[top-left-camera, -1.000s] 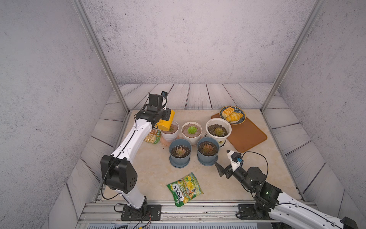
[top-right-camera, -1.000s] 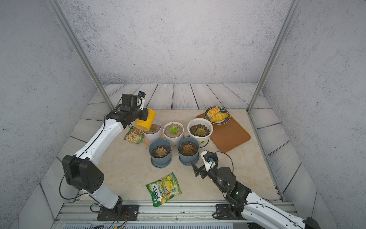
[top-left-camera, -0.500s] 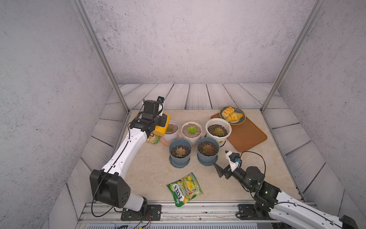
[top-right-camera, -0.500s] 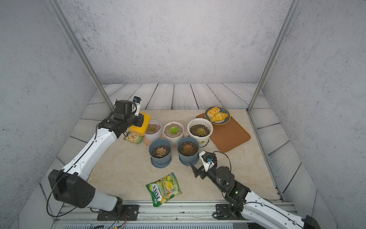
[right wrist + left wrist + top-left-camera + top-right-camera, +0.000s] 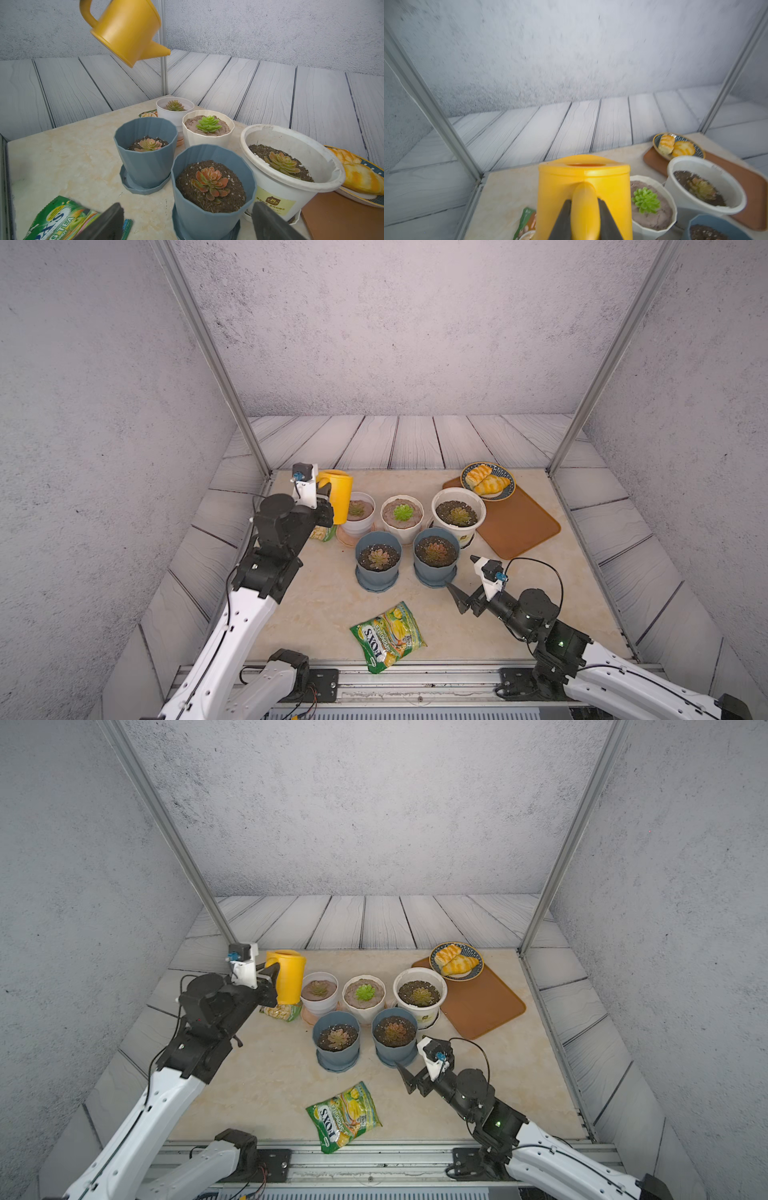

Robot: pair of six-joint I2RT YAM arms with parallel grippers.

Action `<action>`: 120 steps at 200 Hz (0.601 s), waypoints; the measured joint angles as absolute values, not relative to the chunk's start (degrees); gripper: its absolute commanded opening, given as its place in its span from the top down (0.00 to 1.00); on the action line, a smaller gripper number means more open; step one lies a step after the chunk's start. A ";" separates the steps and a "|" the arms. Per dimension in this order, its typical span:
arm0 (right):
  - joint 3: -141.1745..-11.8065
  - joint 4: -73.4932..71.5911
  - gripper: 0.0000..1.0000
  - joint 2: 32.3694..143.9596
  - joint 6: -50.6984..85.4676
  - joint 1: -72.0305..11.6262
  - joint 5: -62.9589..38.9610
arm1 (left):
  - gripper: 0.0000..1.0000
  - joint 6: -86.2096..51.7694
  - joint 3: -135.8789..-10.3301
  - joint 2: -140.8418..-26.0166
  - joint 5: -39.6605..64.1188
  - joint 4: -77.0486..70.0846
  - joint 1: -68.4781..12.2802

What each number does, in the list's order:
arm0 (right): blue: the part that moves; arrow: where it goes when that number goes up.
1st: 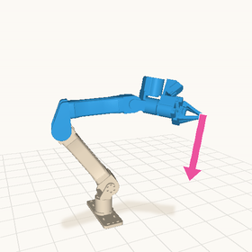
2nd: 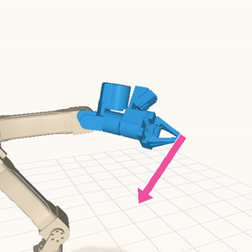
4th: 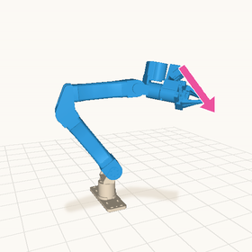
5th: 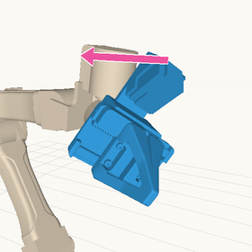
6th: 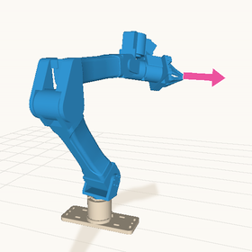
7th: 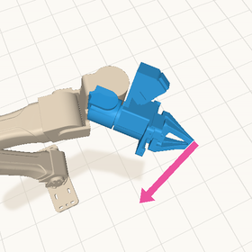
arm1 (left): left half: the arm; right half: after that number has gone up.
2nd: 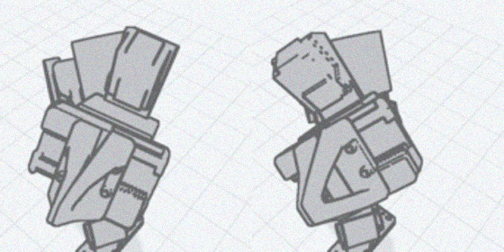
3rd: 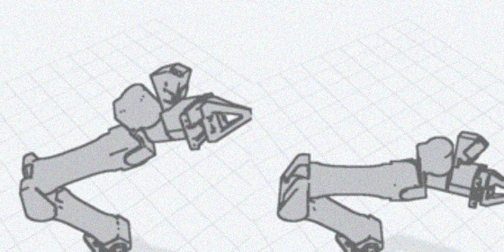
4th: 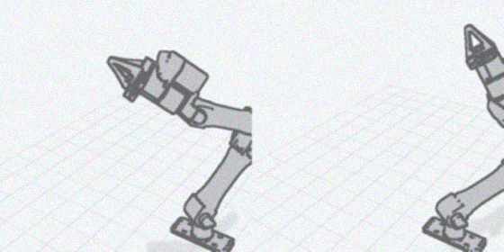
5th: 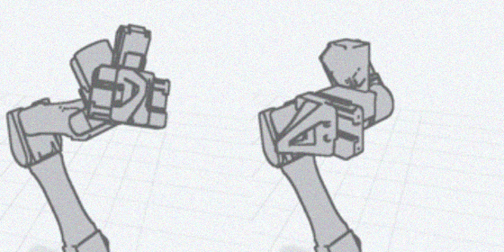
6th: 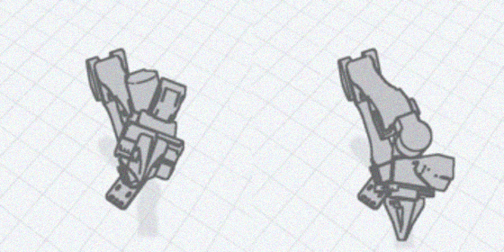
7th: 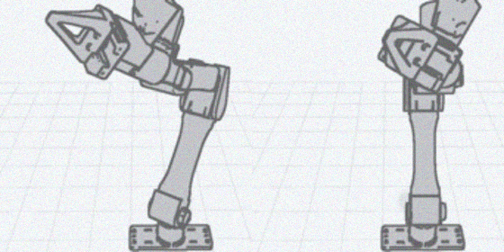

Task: Water the succulent around the soil edge
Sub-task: Water the soil of the potted plant with water.

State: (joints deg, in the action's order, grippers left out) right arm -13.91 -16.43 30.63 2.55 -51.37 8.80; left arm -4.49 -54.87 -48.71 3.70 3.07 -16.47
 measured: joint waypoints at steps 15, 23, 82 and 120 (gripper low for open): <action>-16.62 -12.69 0.01 28.91 5.19 -51.37 9.37 | 1.00 -7.88 -50.48 -42.15 7.05 -1.06 -16.51; -19.31 -9.76 0.01 27.79 6.96 -51.37 9.80 | 1.00 -9.69 -47.79 -38.52 8.99 -3.66 -16.53; -38.09 5.96 0.13 24.05 22.76 -51.37 14.33 | 1.00 -22.26 -33.58 -28.27 21.45 -16.64 -19.53; -40.21 7.70 0.18 27.62 32.73 -51.37 13.56 | 1.00 -24.45 -30.04 -28.25 23.86 -22.79 -27.64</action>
